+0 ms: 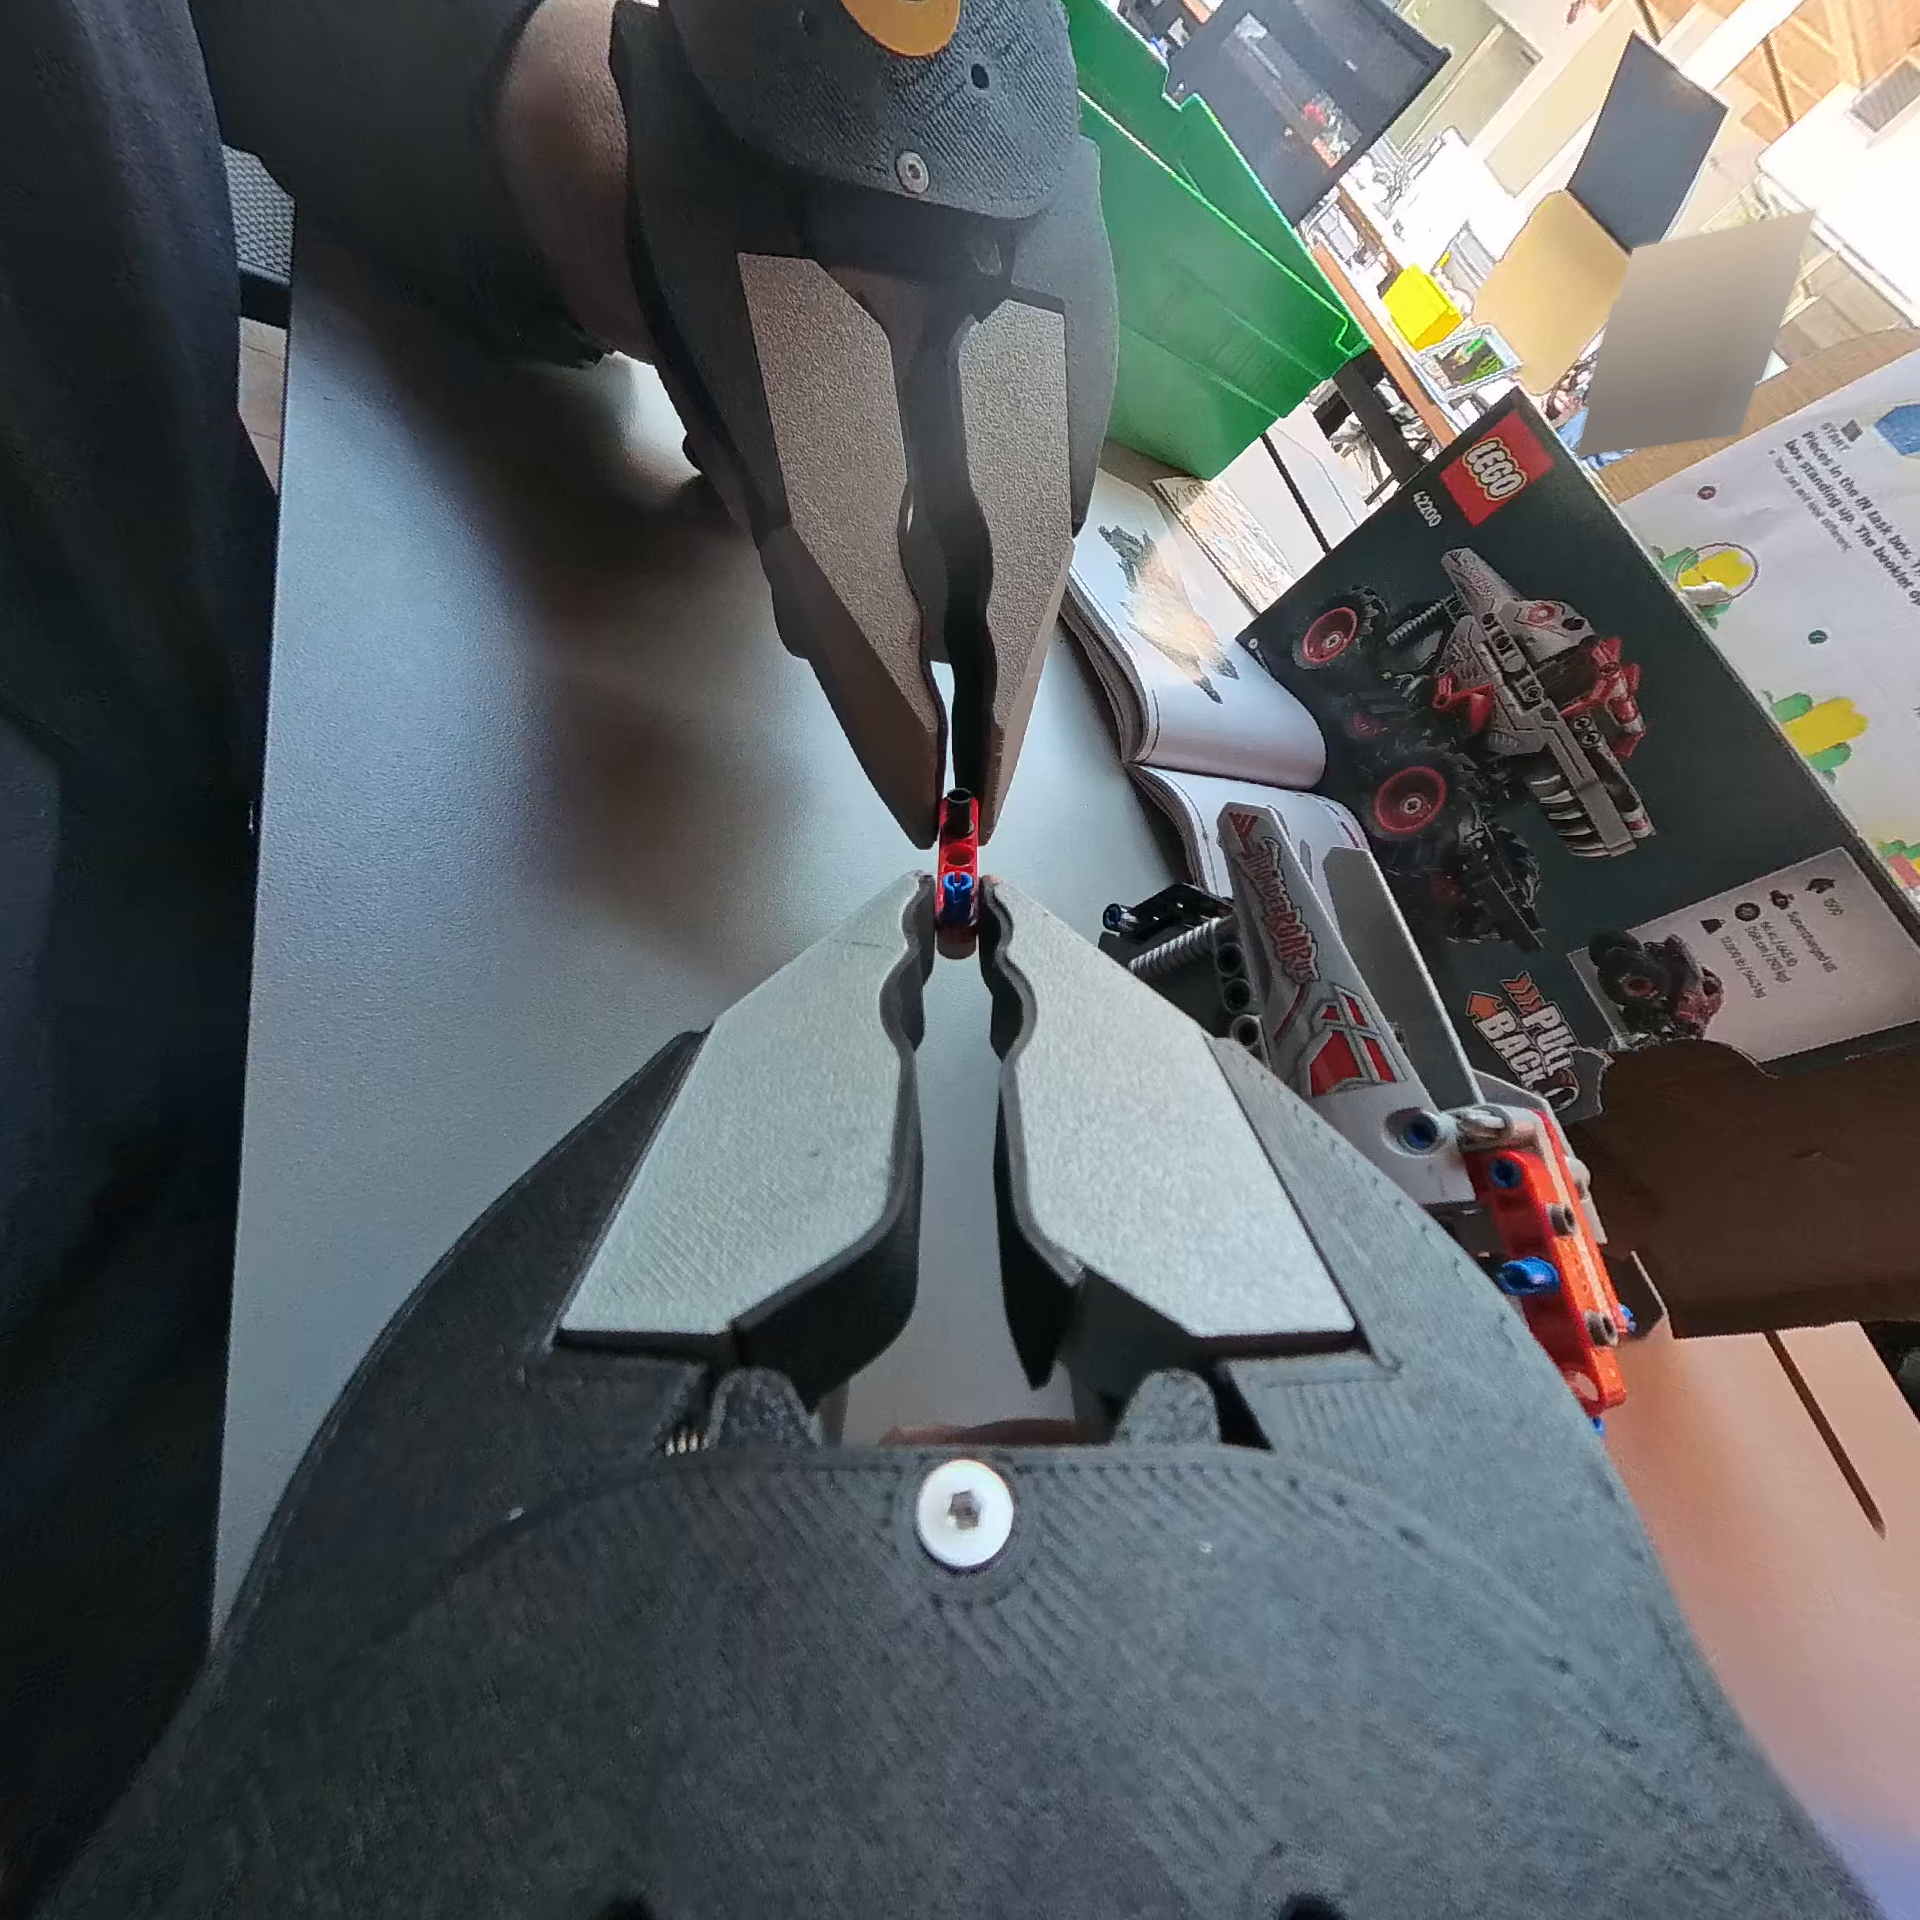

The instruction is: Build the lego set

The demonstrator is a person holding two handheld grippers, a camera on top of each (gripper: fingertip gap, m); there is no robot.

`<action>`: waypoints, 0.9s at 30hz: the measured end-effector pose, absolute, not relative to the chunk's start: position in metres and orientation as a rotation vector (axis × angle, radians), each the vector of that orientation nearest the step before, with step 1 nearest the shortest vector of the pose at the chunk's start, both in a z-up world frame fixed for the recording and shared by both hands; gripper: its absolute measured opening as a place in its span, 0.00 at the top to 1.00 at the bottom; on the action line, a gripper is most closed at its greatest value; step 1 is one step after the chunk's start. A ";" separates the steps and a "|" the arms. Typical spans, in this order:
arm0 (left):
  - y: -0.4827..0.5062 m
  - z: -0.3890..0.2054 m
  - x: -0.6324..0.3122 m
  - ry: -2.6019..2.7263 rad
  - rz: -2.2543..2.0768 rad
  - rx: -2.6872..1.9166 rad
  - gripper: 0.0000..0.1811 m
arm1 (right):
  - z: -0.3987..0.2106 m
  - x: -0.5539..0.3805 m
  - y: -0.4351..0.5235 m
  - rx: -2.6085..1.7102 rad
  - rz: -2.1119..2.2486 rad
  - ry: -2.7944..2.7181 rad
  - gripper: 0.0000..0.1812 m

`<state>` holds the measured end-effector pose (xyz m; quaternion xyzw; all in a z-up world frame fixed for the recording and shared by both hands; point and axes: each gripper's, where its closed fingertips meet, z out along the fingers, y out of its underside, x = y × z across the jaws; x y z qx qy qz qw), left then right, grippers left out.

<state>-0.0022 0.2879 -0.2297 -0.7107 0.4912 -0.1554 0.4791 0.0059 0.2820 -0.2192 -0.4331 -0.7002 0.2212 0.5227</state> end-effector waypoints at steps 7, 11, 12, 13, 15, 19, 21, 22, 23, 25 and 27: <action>0.288 -0.230 -0.002 1.201 -0.374 -1.735 0.98 | -0.220 0.006 0.282 -1.038 0.531 -1.679 0.98; 0.288 -0.230 -0.002 1.202 -0.373 -1.735 0.98 | -0.220 0.006 0.282 -1.039 0.532 -1.679 0.97; 0.288 -0.230 -0.002 1.203 -0.373 -1.735 0.98 | -0.220 0.006 0.282 -1.038 0.532 -1.679 0.98; 0.288 -0.230 -0.002 1.203 -0.373 -1.736 0.98 | -0.220 0.006 0.282 -1.038 0.532 -1.680 0.97; 0.288 -0.230 -0.002 1.204 -0.372 -1.736 0.98 | -0.220 0.006 0.282 -1.038 0.533 -1.680 0.98; 0.288 -0.231 -0.002 1.206 -0.370 -1.736 0.98 | -0.220 0.006 0.281 -1.038 0.534 -1.680 0.98; 0.288 -0.231 -0.002 1.206 -0.370 -1.736 0.98 | -0.219 0.005 0.281 -1.038 0.535 -1.680 0.98; 0.288 -0.231 -0.002 1.206 -0.370 -1.736 0.98 | -0.219 0.005 0.281 -1.037 0.535 -1.680 0.98; 0.288 -0.231 -0.002 1.206 -0.370 -1.736 0.98 | -0.219 0.005 0.281 -1.037 0.535 -1.680 0.98; 0.288 -0.231 -0.002 1.206 -0.371 -1.736 0.98 | -0.219 0.005 0.281 -1.038 0.536 -1.680 0.98; 0.288 -0.231 -0.002 1.206 -0.370 -1.736 0.98 | -0.219 0.005 0.282 -1.037 0.535 -1.680 0.98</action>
